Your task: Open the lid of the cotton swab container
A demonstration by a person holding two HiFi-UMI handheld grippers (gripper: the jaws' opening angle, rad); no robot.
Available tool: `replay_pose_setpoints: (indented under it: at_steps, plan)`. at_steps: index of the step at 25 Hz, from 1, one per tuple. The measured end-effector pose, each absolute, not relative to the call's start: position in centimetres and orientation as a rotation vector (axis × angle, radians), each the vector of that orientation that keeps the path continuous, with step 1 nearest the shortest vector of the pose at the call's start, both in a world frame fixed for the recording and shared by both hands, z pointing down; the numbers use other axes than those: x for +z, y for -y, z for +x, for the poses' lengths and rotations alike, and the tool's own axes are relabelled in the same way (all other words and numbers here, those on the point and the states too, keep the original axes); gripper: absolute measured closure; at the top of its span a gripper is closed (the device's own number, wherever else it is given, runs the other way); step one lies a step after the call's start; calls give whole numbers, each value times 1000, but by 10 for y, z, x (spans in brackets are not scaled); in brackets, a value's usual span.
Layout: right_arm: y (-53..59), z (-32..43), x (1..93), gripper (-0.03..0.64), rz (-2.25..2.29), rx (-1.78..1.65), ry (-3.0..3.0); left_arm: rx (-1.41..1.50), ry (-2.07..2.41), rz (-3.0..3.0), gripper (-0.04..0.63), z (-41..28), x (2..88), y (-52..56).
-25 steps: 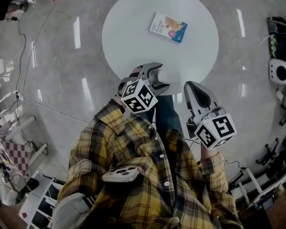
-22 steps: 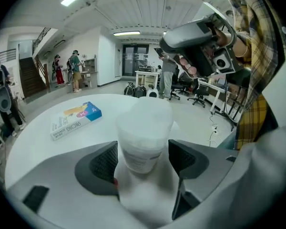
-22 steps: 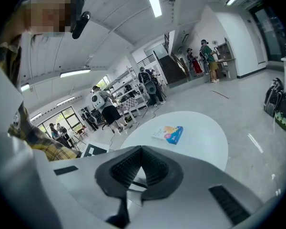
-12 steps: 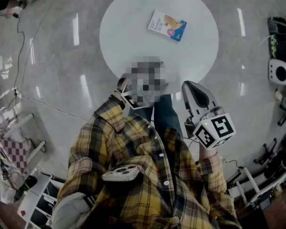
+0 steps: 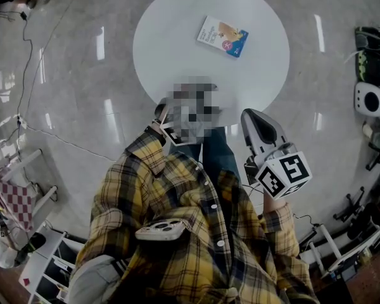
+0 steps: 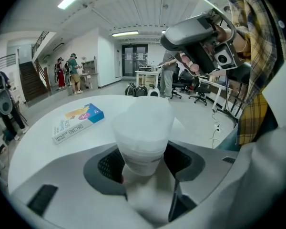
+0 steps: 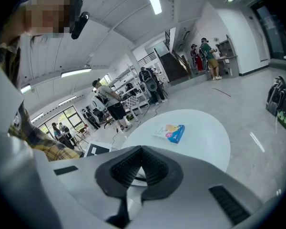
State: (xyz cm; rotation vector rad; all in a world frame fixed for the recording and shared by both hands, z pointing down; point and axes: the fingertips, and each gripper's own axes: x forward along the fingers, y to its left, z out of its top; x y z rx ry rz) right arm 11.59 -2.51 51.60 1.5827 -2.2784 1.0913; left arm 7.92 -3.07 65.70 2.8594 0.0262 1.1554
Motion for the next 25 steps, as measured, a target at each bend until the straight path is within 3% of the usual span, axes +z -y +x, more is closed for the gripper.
replay_pose_setpoints:
  at_steps: [25]
  plan:
    - [55,123,443,601,1541,916,2412,1107,4,2815,334,94,545,29]
